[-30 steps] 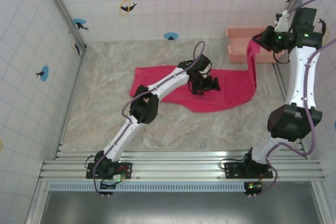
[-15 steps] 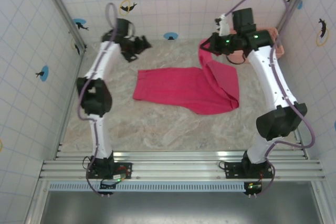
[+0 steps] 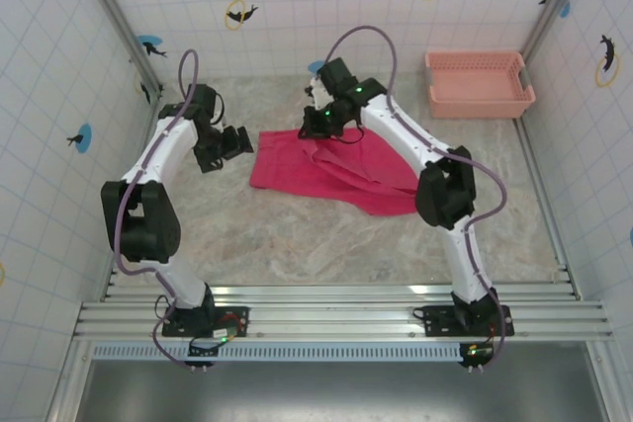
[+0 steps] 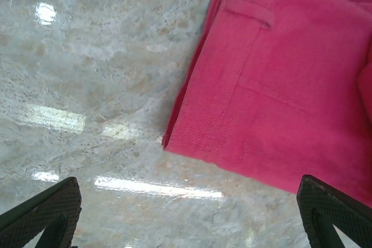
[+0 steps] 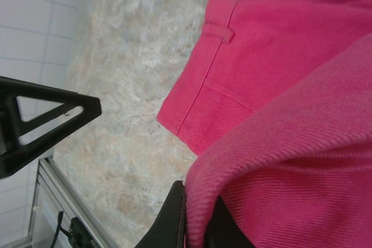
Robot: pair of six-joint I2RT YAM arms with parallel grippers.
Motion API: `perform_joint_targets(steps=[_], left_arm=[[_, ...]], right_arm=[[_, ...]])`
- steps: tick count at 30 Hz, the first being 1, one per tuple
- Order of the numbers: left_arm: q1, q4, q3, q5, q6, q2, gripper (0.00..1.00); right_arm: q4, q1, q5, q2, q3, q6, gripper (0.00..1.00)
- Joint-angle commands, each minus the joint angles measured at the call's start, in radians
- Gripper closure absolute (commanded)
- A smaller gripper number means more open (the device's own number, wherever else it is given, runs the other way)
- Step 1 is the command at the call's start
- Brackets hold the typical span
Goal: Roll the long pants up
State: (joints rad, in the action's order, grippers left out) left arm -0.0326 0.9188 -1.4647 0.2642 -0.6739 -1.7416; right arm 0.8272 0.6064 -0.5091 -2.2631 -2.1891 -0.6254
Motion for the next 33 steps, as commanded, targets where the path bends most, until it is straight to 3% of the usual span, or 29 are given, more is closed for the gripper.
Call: perform_joint_targets(steps=[1, 3, 5, 9, 14, 17, 24, 28, 33], left_arm=[[-0.004, 0.032, -0.013, 0.005, 0.063, 0.011, 0.02], [-0.004, 0.05, -0.027, -0.004, 0.082, 0.002, 0.03], [-0.004, 0.064, -0.04, -0.012, 0.098, -0.009, 0.02], [-0.004, 0.063, -0.039, -0.02, 0.101, -0.013, 0.03], [0.001, 0.049, -0.044, -0.027, 0.112, -0.012, 0.02], [0.049, 0.071, -0.088, -0.055, 0.144, -0.019, 0.02], [0.284, 0.078, -0.191, -0.071, 0.119, -0.119, 0.03], [0.328, -0.05, -0.091, 0.065, -0.01, -0.192, 0.02], [0.357, -0.107, -0.042, 0.12, -0.073, -0.258, 0.03]], right_arm=[[-0.035, 0.059, -0.016, -0.096, -0.107, -0.02, 0.75], [-0.029, 0.085, -0.046, -0.154, -0.16, -0.04, 0.6], [-0.011, 0.103, -0.065, -0.197, -0.226, -0.049, 0.5], [0.002, 0.075, -0.048, -0.16, -0.267, -0.059, 0.44], [0.094, -0.06, -0.03, -0.04, -0.261, -0.016, 0.41], [0.203, -0.168, -0.011, 0.07, -0.202, 0.071, 0.4], [0.294, -0.47, 0.071, 0.361, 0.313, 0.283, 0.38], [0.287, -0.588, 0.118, 0.446, 0.548, 0.371, 0.37], [0.198, -0.628, 0.12, 0.445, 0.741, 0.398, 0.37]])
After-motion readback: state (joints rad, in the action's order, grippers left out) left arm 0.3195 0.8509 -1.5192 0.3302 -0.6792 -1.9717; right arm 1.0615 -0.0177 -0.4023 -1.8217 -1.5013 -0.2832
